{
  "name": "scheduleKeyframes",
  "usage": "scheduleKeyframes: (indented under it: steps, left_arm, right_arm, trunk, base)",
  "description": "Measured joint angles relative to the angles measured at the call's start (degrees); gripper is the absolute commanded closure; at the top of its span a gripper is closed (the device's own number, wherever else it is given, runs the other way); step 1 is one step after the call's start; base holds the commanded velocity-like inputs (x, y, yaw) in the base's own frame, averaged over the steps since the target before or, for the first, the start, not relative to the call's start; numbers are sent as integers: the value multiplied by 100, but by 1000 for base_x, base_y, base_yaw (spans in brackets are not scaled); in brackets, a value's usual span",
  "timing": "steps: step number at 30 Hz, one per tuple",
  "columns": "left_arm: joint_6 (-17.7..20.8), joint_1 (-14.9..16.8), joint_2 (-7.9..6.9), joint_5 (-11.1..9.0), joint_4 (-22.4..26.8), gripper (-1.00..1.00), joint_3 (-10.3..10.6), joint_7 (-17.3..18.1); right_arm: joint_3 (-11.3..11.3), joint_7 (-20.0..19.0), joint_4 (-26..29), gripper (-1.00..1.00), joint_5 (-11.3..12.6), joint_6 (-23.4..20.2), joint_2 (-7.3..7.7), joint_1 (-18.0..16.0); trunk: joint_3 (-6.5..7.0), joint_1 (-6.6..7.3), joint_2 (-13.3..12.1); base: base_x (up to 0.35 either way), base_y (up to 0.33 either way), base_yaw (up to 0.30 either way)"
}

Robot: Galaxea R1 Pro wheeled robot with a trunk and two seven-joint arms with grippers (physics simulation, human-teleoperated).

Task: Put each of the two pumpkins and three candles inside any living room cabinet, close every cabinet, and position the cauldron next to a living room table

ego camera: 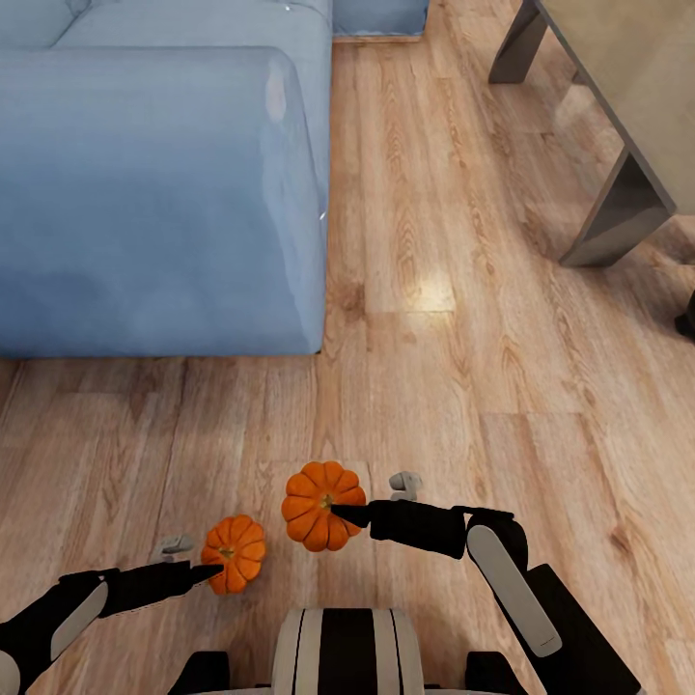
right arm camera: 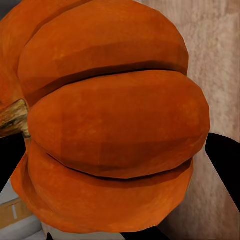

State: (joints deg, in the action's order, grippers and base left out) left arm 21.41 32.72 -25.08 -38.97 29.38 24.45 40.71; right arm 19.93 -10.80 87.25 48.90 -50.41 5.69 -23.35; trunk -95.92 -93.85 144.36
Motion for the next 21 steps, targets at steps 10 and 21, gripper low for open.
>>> scheduleKeyframes:
  steps: [10, 21]
  left_arm:
    - [-45, 3, 0, 47, -6, -100, -35, -181]
    - [-32, 2, 7, 31, -2, -100, -18, -177]
  right_arm:
    - [0, -5, 0, 100, 7, 0, 0, 0]
    - [0, -2, 0, 100, 8, 0, 0, 0]
  trunk:
    - [0, -2, 0]
    - [0, -1, 0]
  base:
    - [45, 0, 0]
    - [0, -45, 0]
